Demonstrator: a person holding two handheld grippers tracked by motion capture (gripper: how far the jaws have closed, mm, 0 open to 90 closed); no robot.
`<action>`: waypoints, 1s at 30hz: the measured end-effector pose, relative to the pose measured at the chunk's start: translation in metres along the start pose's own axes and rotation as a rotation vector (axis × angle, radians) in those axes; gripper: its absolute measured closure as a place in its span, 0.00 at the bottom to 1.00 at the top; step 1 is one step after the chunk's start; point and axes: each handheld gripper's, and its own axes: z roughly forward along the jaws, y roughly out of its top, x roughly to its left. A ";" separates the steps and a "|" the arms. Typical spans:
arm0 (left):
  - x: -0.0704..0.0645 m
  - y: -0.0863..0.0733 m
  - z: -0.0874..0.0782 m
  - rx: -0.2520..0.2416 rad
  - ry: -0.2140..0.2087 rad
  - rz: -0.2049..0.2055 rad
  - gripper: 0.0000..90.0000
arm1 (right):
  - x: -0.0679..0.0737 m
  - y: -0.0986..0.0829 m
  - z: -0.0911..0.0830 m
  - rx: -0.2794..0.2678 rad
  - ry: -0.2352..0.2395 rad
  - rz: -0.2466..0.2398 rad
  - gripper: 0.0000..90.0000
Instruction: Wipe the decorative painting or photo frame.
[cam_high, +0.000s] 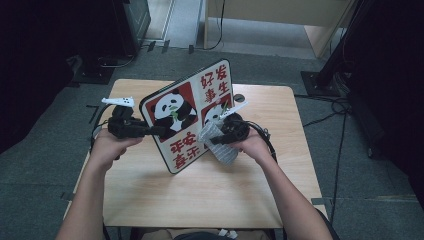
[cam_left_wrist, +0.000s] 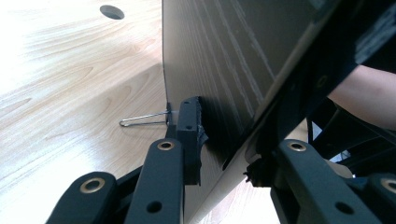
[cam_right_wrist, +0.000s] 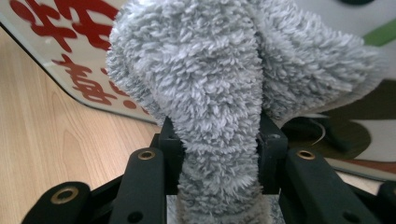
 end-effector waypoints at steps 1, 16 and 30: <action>0.000 0.000 0.000 0.000 0.000 0.000 0.80 | 0.000 -0.001 0.001 0.005 0.002 0.001 0.71; 0.000 -0.001 0.000 -0.006 0.002 -0.001 0.80 | -0.004 -0.010 0.011 0.041 0.014 0.013 0.71; -0.001 -0.001 0.000 -0.008 0.007 -0.002 0.80 | -0.005 -0.011 0.009 0.053 0.022 0.016 0.71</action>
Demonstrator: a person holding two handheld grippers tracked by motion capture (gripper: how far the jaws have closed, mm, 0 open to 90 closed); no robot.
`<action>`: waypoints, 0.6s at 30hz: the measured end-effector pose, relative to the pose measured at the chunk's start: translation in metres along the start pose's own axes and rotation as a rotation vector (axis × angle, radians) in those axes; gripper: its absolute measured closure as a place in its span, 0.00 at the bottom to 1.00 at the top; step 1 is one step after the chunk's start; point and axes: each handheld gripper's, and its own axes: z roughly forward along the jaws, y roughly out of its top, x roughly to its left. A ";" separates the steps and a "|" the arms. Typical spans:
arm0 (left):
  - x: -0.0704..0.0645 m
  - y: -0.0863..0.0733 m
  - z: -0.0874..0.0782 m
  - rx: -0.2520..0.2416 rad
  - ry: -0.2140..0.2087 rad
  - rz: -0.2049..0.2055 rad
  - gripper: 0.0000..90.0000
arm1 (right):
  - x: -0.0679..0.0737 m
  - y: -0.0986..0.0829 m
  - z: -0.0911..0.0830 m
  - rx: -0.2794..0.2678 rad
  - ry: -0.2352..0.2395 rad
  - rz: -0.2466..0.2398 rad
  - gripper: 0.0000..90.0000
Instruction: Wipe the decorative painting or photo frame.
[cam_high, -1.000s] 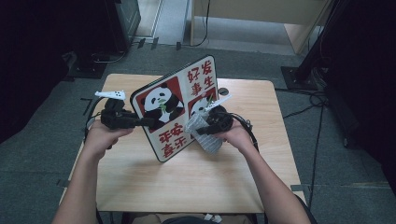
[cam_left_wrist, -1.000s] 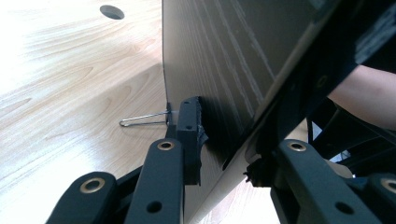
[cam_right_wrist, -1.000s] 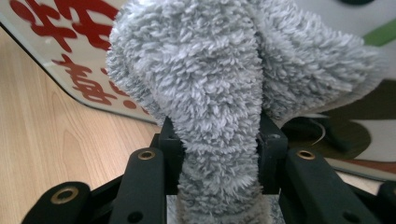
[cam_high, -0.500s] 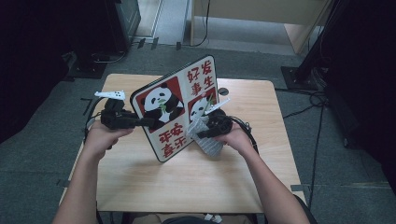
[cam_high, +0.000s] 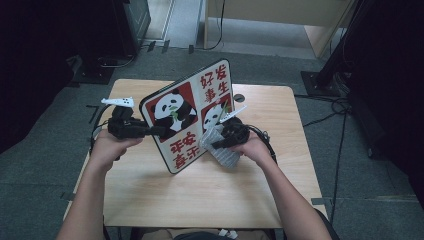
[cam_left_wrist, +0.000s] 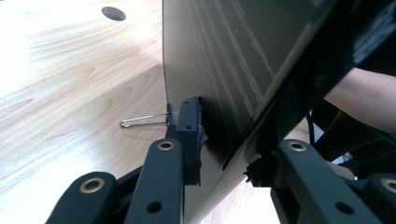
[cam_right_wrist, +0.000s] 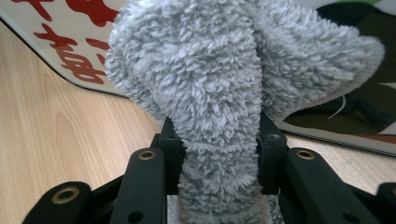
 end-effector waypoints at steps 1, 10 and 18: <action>0.000 0.000 0.000 0.000 0.000 0.000 0.80 | 0.000 0.000 -0.001 -0.003 0.001 0.000 0.71; 0.001 -0.001 0.000 -0.001 -0.004 0.000 0.80 | 0.005 0.001 -0.014 -0.042 -0.014 -0.011 0.72; 0.000 -0.001 0.000 -0.001 -0.001 0.001 0.80 | 0.013 0.011 -0.036 -0.097 -0.024 -0.016 0.72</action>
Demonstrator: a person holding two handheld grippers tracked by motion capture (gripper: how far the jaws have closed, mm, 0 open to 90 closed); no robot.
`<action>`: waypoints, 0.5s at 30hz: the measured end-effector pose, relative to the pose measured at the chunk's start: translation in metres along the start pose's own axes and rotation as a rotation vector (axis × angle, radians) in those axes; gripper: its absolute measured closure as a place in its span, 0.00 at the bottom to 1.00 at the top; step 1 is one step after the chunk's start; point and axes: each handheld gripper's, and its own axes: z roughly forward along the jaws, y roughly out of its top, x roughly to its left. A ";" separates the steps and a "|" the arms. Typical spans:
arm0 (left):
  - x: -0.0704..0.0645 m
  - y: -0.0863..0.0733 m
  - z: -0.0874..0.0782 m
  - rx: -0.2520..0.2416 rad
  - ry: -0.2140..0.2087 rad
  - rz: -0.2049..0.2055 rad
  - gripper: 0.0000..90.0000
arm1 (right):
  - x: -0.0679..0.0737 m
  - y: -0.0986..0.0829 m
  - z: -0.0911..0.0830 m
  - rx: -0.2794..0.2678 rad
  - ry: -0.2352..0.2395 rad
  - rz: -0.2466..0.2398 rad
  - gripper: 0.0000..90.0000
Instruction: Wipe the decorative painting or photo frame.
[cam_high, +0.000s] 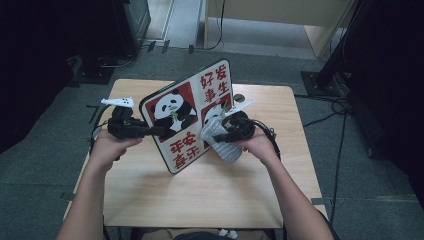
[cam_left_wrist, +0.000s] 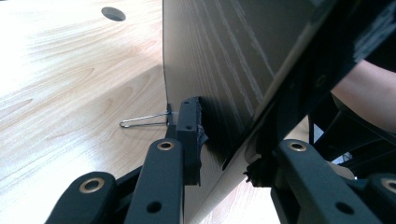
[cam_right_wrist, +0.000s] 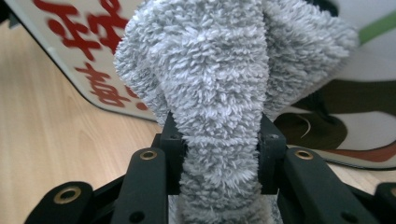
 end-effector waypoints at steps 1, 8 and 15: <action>0.000 0.000 0.000 0.001 0.001 0.001 0.80 | 0.003 0.003 -0.004 -0.004 -0.003 -0.003 0.72; 0.000 0.000 0.000 0.001 0.001 0.001 0.80 | 0.017 0.024 -0.027 -0.042 -0.016 -0.029 0.72; 0.000 0.000 0.000 0.002 0.000 0.002 0.80 | 0.033 0.057 -0.058 -0.094 -0.022 -0.078 0.72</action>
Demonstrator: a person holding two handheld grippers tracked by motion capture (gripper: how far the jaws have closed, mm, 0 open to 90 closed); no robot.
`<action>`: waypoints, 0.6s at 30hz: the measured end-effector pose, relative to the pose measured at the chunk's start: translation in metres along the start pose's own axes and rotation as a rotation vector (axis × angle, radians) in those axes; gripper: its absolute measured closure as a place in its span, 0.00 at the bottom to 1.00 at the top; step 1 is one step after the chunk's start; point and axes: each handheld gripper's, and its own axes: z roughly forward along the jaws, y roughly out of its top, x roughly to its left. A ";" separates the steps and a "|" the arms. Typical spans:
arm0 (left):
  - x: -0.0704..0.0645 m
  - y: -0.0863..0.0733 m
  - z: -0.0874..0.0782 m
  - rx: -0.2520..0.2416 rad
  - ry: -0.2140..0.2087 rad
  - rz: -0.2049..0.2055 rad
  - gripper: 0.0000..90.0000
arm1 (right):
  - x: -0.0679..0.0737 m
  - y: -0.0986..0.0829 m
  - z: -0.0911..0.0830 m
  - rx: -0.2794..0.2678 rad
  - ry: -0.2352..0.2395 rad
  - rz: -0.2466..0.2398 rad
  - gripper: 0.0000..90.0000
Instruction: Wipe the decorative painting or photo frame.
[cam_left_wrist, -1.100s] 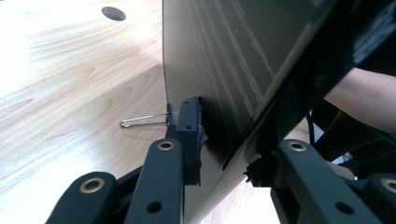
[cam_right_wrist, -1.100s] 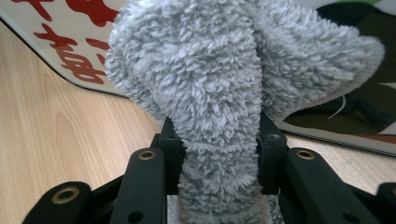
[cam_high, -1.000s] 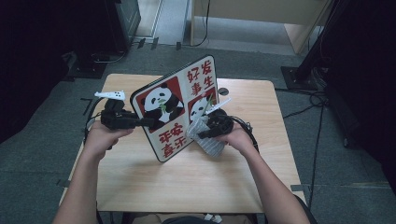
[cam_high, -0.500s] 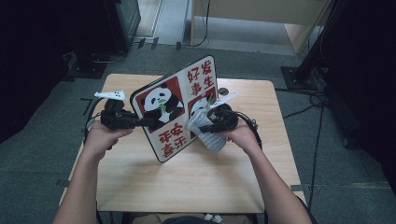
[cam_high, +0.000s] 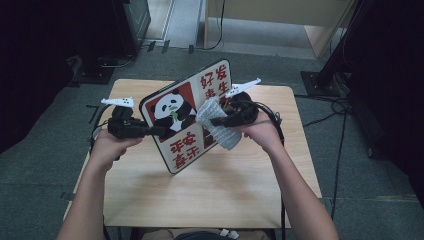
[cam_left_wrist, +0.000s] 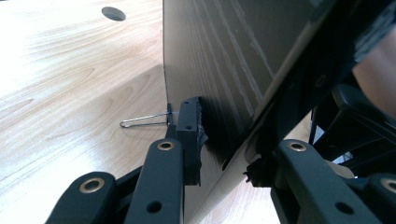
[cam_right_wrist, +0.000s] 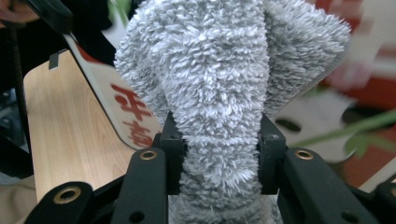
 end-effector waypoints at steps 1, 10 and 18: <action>0.000 0.000 0.000 -0.001 -0.001 -0.001 0.80 | 0.004 0.008 -0.004 -0.001 -0.005 -0.023 0.72; 0.001 0.000 0.000 -0.007 -0.004 -0.005 0.80 | 0.023 0.060 -0.018 -0.019 0.000 -0.107 0.72; 0.001 -0.001 0.000 -0.007 -0.014 -0.007 0.79 | 0.036 0.094 -0.020 -0.052 0.009 -0.144 0.71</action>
